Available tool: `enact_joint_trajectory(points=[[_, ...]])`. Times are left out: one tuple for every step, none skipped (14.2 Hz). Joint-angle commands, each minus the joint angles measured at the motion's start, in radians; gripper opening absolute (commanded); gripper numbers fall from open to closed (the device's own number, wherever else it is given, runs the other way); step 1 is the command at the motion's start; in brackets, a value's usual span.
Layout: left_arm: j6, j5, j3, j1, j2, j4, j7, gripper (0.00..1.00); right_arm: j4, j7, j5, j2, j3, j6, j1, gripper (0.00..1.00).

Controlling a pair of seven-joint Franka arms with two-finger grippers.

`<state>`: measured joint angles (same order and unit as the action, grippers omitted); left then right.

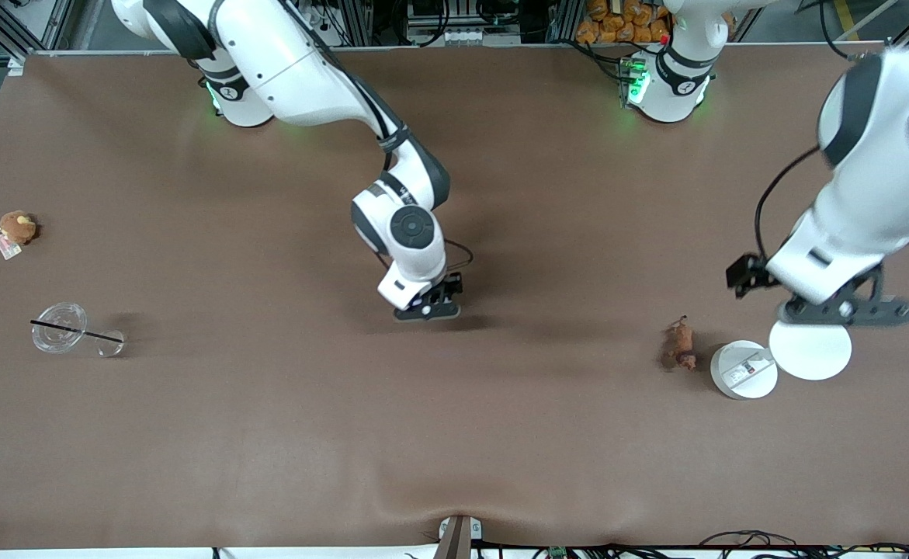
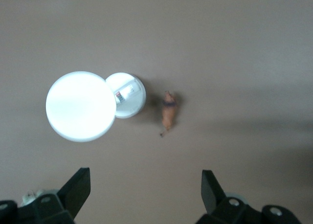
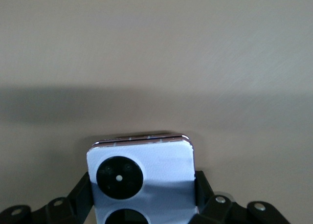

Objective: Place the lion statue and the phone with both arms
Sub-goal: 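Carry the phone toward the glass cup while the left gripper withdraws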

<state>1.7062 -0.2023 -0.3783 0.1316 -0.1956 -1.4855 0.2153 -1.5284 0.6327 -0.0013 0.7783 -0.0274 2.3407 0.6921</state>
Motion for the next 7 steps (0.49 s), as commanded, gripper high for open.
enact_joint_trajectory(points=[[-0.086,0.05,0.007,0.035,0.091,-0.012,0.004,1.0,-0.01,-0.091,-0.014,-0.128,0.0,-0.154,-0.132,0.17],[-0.121,0.076,0.007,0.04,0.114,-0.01,0.006,1.0,-0.012,-0.164,-0.014,-0.152,-0.002,-0.208,-0.187,0.17],[-0.15,0.113,0.01,0.042,0.14,-0.01,0.009,1.0,-0.012,-0.236,-0.016,-0.168,-0.003,-0.257,-0.241,0.17],[-0.164,0.13,0.012,0.042,0.154,-0.01,0.015,1.0,-0.012,-0.29,-0.016,-0.175,-0.003,-0.288,-0.3,0.17],[-0.174,0.136,0.021,0.043,0.166,-0.01,0.013,1.0,-0.012,-0.336,-0.016,-0.192,-0.002,-0.329,-0.36,0.17],[-0.189,0.138,0.024,0.046,0.186,-0.01,0.007,1.0,-0.009,-0.369,-0.016,-0.206,-0.002,-0.374,-0.4,0.17],[-0.203,0.138,0.025,0.046,0.2,-0.012,0.006,1.0,-0.01,-0.387,-0.025,-0.208,-0.009,-0.388,-0.439,0.17]])
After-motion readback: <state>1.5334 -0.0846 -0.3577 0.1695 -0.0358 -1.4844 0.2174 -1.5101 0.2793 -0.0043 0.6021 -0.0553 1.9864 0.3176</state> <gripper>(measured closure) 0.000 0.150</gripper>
